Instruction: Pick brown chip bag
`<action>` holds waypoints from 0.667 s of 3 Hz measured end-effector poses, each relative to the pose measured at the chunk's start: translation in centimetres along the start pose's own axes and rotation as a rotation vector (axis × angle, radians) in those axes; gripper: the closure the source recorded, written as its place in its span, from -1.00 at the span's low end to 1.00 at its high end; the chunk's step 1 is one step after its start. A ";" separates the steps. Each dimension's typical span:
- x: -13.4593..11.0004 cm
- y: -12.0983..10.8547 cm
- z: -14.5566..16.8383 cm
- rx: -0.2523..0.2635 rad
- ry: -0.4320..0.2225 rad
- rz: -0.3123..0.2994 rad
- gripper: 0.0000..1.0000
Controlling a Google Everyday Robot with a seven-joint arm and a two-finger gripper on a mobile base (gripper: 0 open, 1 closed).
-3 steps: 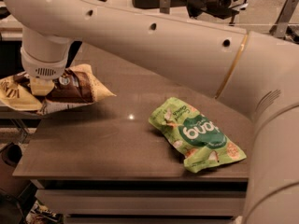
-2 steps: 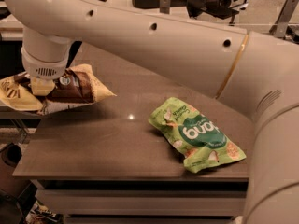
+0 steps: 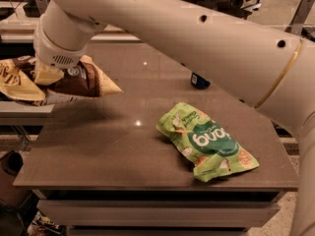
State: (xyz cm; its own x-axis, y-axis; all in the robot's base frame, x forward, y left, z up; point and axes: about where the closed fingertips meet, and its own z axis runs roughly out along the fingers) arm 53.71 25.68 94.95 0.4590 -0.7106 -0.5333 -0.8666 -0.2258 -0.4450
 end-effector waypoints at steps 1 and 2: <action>-1.0 -1.5 -2.8 0.026 -0.028 -0.027 1.00; -1.6 -2.5 -5.0 0.048 -0.038 -0.043 1.00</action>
Offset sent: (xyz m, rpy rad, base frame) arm 0.0090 -0.0280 0.0861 0.0698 -0.0830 0.0217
